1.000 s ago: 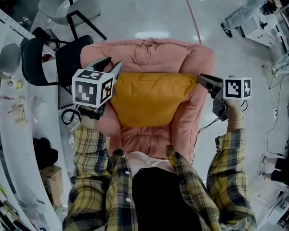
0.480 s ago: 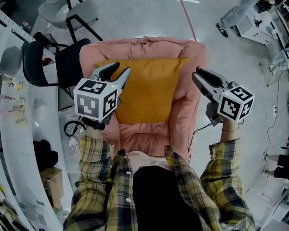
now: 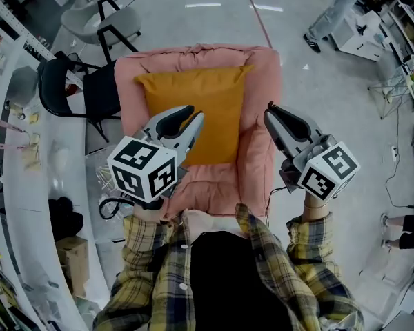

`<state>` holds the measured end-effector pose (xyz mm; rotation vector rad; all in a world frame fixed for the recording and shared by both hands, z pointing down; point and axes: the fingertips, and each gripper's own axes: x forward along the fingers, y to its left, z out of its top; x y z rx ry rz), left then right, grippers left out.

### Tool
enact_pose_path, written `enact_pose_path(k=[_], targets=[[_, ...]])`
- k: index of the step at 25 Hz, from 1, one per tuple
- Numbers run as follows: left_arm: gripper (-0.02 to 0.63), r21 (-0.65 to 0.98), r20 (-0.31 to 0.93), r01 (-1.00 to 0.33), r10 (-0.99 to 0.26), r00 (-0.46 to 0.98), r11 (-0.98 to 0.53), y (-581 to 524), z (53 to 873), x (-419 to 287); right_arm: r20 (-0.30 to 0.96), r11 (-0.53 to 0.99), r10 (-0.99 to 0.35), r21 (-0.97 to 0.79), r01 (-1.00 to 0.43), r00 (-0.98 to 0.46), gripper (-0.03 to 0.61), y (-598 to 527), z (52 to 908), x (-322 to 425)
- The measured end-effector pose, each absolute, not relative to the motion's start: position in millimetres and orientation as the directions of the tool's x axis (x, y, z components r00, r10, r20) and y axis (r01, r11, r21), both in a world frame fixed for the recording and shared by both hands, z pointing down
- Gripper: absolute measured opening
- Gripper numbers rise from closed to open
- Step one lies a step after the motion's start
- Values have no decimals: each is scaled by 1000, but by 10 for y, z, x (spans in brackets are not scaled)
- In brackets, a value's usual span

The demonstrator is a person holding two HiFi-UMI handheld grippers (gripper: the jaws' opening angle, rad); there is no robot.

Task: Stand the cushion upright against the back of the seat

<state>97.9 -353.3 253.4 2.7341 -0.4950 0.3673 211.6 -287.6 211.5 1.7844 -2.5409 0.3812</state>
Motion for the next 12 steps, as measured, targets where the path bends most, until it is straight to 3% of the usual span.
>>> enact_pose_path(k=[6, 12], targets=[[62, 346, 175, -313, -267, 948, -884, -2485, 2211, 986, 45, 381, -920, -141, -914, -390, 52, -1937, 1740, 1773], [27, 308, 113, -274, -251, 961, -911, -1456, 1983, 949, -5, 410, -910, -151, -899, -414, 40, -1040, 1622, 1534]])
